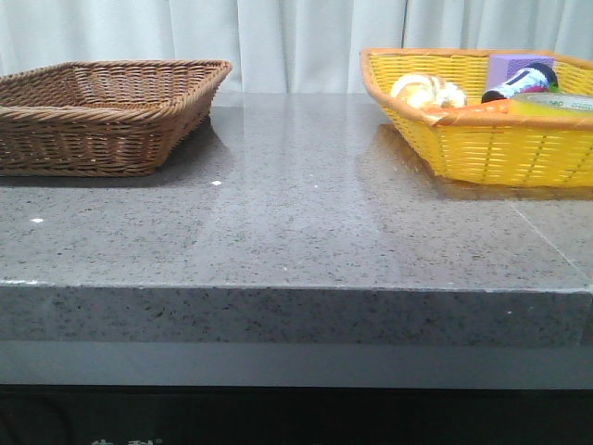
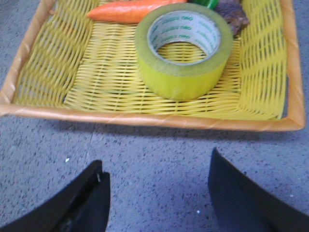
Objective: Transfer tape with both arms
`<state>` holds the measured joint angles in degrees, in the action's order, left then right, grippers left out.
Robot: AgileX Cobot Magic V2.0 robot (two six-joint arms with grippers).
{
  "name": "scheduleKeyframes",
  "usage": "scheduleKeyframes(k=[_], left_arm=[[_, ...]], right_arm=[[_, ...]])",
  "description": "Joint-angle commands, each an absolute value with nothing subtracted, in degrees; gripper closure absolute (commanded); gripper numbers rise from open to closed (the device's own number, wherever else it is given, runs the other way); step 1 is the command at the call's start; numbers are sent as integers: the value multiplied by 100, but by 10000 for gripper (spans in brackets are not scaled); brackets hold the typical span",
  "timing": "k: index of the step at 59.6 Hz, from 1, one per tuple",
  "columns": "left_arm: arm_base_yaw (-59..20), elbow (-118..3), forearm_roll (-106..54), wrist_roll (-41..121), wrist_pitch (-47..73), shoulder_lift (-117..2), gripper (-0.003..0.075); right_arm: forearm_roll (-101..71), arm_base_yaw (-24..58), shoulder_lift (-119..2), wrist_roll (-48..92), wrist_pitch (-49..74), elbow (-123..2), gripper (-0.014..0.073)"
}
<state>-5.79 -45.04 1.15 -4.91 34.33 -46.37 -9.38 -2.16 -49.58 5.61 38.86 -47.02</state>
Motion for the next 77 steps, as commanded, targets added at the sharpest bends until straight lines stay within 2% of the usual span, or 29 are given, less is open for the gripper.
scheduleKeyframes(k=[1, 26, 36, 57, 77], left_arm=[[-919, -4746, 56, -489, 2957, -4615, 206], [-3380, -4785, 0, -478, 2361, -4615, 209], [-4042, -4785, 0, -478, 2196, -4615, 209], [-4313, -4785, 0, -478, 2234, -4615, 209], [-4313, -4785, 0, -478, 2234, -4615, 209]], right_arm=[[-920, -424, -5170, 534, 3751, -5210, 141], [-926, -866, -7061, 534, 4992, -7241, 141], [-926, -866, -7928, 539, 5339, -8040, 141], [-661, -866, -9531, 634, 5809, -9409, 141], [-649, -849, -10350, 634, 5889, -9829, 141]])
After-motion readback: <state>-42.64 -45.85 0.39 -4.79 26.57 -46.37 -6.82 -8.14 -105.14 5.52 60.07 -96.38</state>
